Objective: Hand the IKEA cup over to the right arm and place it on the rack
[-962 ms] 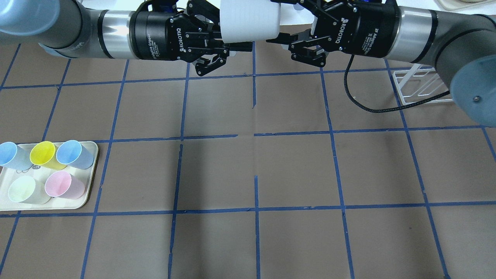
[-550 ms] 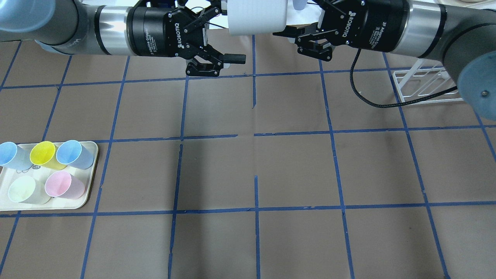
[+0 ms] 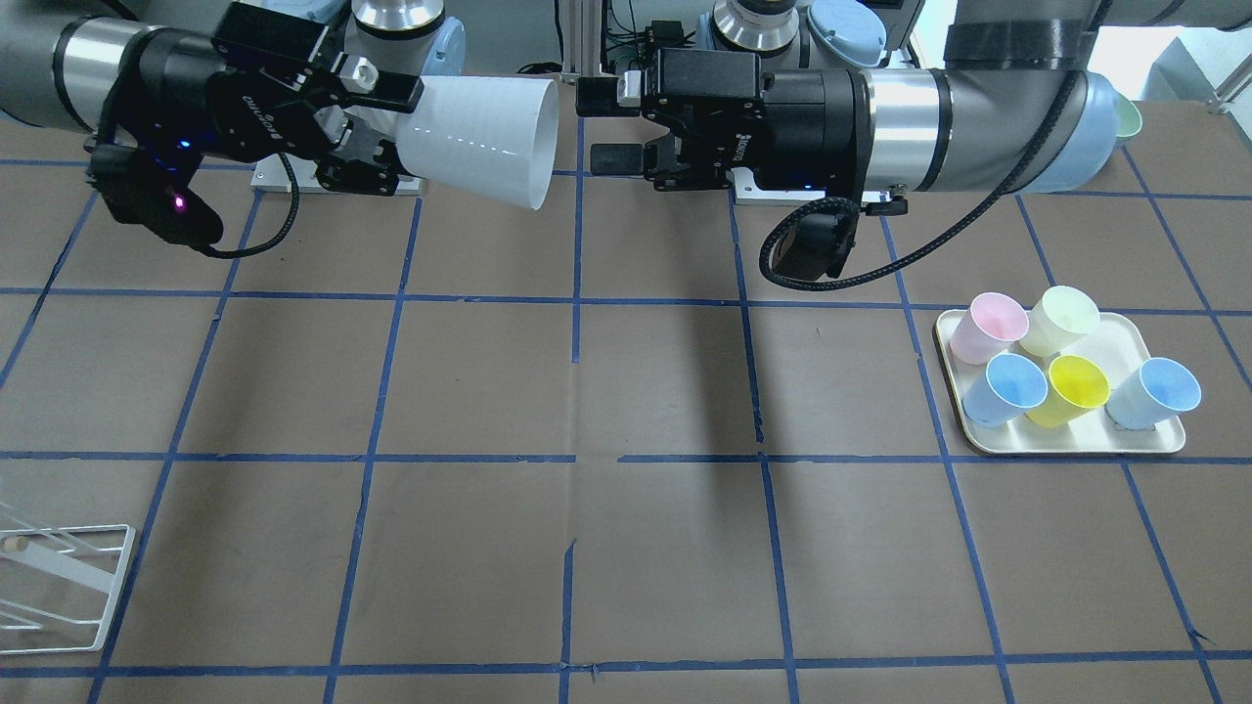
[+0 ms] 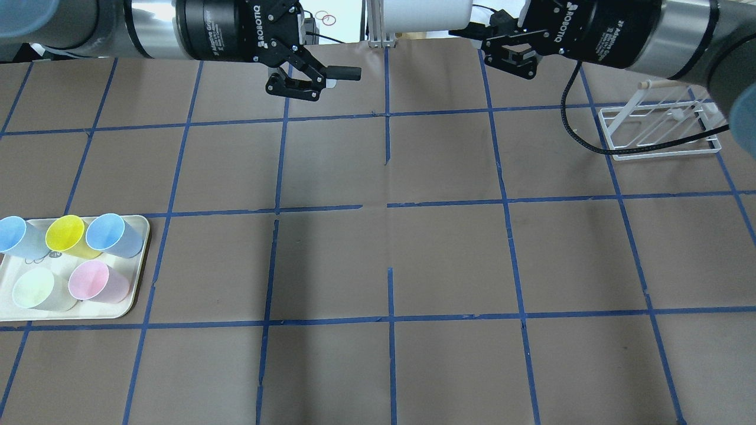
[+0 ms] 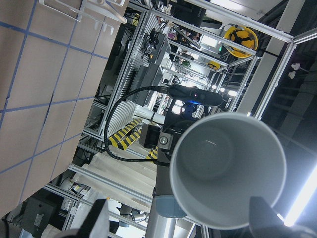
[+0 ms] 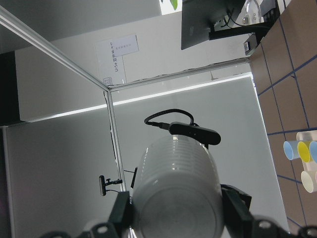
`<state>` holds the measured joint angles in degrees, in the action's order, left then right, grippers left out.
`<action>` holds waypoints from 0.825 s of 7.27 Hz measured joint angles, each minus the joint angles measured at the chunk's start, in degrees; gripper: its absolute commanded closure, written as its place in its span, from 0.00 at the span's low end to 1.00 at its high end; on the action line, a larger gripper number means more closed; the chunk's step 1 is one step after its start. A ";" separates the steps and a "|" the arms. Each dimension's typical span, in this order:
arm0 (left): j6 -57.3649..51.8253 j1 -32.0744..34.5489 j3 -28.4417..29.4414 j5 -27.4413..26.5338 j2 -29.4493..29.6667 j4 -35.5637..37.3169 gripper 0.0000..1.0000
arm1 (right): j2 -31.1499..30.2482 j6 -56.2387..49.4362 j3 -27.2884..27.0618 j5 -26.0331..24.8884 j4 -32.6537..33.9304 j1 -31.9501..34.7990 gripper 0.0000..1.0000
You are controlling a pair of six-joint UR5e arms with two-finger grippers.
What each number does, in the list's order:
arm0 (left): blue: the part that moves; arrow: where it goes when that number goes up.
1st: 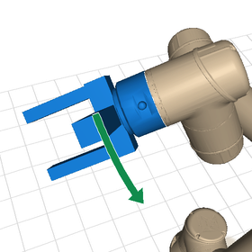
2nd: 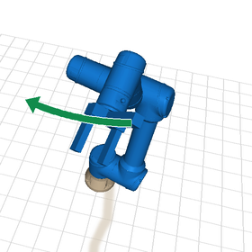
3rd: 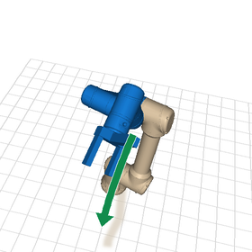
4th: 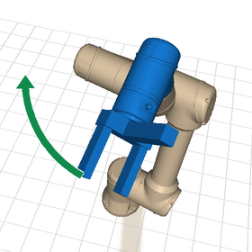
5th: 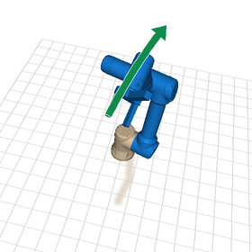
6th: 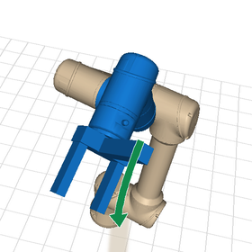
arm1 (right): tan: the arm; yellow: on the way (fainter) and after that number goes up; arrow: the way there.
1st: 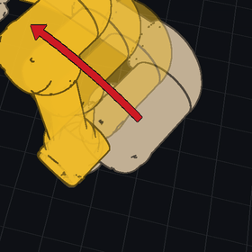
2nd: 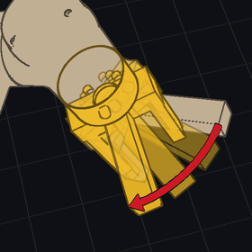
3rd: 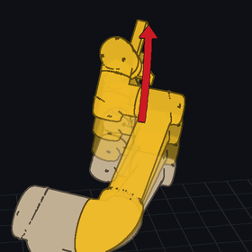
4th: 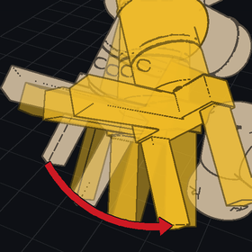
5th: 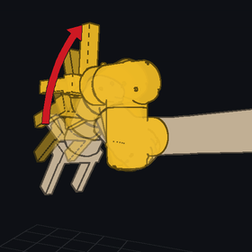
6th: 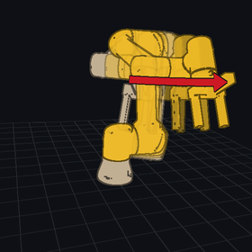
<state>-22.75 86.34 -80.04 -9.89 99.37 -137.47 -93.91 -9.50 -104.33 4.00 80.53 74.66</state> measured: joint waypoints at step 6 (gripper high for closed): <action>22.46 0.69 0.56 -51.22 0.43 40.58 0.00 | 0.05 -0.20 6.38 -29.28 0.59 -9.40 1.00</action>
<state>-0.29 87.03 -79.47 -61.11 99.80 -96.89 -93.86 -9.69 -97.95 -25.28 81.12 65.25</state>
